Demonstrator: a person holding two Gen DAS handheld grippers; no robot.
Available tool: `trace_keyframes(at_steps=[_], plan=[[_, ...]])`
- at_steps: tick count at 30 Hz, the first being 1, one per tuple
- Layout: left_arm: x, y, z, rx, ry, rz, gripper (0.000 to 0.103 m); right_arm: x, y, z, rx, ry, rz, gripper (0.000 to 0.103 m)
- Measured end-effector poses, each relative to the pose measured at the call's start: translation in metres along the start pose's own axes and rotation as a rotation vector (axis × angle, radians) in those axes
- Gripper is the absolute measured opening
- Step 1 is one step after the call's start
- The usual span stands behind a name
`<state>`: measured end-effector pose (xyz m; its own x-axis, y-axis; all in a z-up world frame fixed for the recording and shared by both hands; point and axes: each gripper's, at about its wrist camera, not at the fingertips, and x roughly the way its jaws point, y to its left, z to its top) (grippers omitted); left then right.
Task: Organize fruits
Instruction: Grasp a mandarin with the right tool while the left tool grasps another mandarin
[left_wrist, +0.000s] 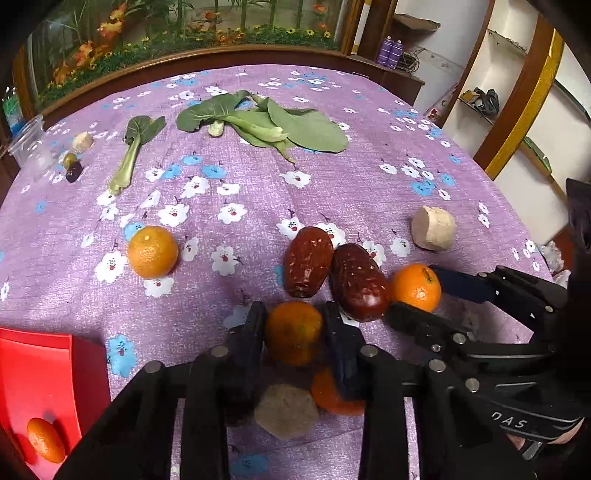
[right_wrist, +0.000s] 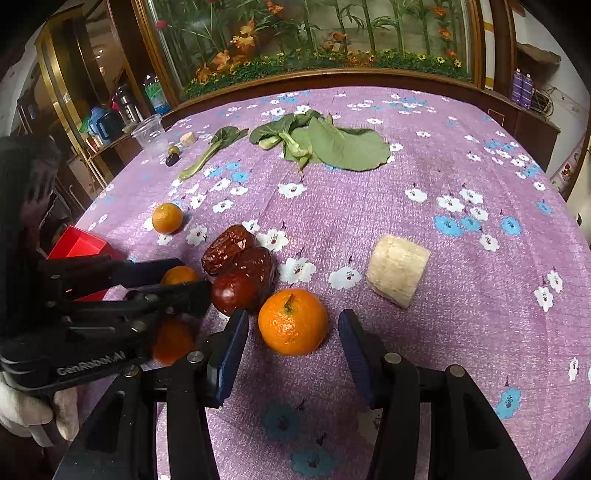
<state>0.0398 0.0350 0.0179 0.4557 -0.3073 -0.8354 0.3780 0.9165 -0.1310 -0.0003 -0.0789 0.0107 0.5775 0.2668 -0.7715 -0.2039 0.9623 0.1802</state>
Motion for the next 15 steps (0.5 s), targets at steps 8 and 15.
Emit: trace_keyframes(at_steps=[8,15], plan=[[-0.006,-0.009,-0.004,0.017,-0.019,0.029,0.03,-0.004,-0.002,-0.001,0.016,0.004,0.012,0.04],[-0.024,-0.019,-0.012,0.032,-0.047,0.041,0.03,-0.017,0.0,-0.005,0.018,-0.016,0.013,0.04]])
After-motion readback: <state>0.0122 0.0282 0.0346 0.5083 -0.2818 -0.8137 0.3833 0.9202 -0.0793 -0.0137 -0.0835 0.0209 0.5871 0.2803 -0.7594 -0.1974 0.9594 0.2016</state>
